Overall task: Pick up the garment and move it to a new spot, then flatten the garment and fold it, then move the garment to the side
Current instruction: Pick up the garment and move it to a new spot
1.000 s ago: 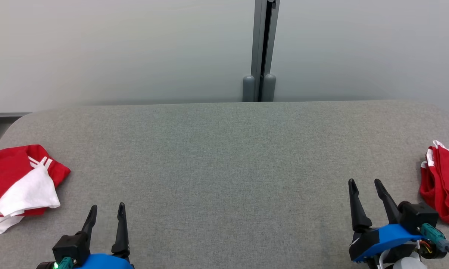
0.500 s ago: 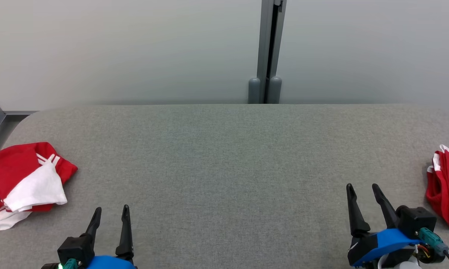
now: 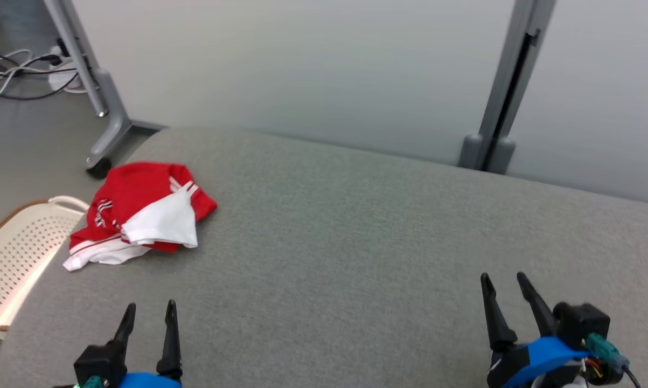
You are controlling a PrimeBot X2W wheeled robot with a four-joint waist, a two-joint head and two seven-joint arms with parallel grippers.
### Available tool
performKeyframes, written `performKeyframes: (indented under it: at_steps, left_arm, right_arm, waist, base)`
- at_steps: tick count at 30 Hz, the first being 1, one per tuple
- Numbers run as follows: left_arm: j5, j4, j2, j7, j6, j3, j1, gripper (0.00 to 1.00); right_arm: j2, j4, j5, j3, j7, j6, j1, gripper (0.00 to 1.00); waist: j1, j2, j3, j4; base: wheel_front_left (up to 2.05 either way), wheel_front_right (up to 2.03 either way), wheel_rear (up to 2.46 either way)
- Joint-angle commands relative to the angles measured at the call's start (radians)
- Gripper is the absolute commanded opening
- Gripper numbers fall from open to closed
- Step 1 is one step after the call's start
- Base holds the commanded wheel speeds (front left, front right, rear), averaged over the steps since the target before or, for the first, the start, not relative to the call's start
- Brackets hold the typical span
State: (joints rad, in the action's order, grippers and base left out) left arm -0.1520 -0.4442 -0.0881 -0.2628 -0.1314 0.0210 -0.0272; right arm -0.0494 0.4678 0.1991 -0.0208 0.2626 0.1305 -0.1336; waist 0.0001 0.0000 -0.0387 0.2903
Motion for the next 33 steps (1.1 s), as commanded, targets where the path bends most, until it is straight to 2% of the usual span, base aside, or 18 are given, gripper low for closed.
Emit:
performKeyframes:
  at_steps: [1, 9, 13, 17, 22, 26, 33]
  left_arm:
    - [0.001, -0.002, -0.004, -0.003, 0.001, 0.008, -0.005, 1.00]
    - [0.013, -0.020, -0.013, -0.003, 0.001, 0.047, 0.006, 1.00]
    - [0.006, -0.015, -0.012, -0.003, 0.001, 0.087, 0.011, 1.00]
    - [-0.002, -0.011, -0.009, -0.003, 0.001, 0.121, 0.010, 1.00]
    - [-0.014, -0.027, -0.009, -0.003, 0.001, 0.116, -0.025, 1.00]
    - [-0.056, -0.071, -0.035, -0.003, 0.001, 0.073, -0.085, 1.00]
    - [-0.193, -0.149, -0.115, -0.003, 0.001, -0.024, -0.251, 1.00]
  right_arm:
    - [-0.003, 0.002, 0.005, -0.008, 0.003, 0.000, 0.005, 1.00]
    - [-0.003, 0.024, 0.030, -0.043, 0.003, 0.000, 0.000, 1.00]
    - [-0.004, 0.038, 0.030, -0.073, 0.003, 0.000, -0.027, 1.00]
    - [-0.003, 0.055, 0.020, -0.099, 0.003, 0.000, -0.052, 1.00]
    - [-0.004, 0.061, 0.007, -0.103, 0.003, 0.000, -0.074, 1.00]
    - [-0.004, 0.048, -0.009, -0.087, 0.003, 0.000, -0.073, 1.00]
    - [-0.004, 0.032, -0.067, -0.085, 0.003, 0.000, -0.116, 1.00]
  waist:
    - [-0.0001, 0.0000, 0.028, 0.047]
    - [-0.0001, 0.0000, 0.025, 0.200]
    - [-0.0001, 0.0000, 0.044, 0.231]
    - [-0.0001, 0.0000, 0.065, 0.240]
    - [-0.0001, 0.0000, 0.087, 0.240]
    - [-0.0001, 0.0000, 0.110, 0.233]
    - [-0.0001, 0.0000, 0.214, 0.154]
  base:
    - [0.00, 0.00, 0.00]
    - [0.00, 0.00, 0.00]
    - [0.00, 0.00, 0.00]
    - [0.00, 0.00, 0.00]
    - [0.00, 0.00, 0.00]
    - [0.00, 0.00, 0.00]
    - [0.00, 0.00, 0.00]
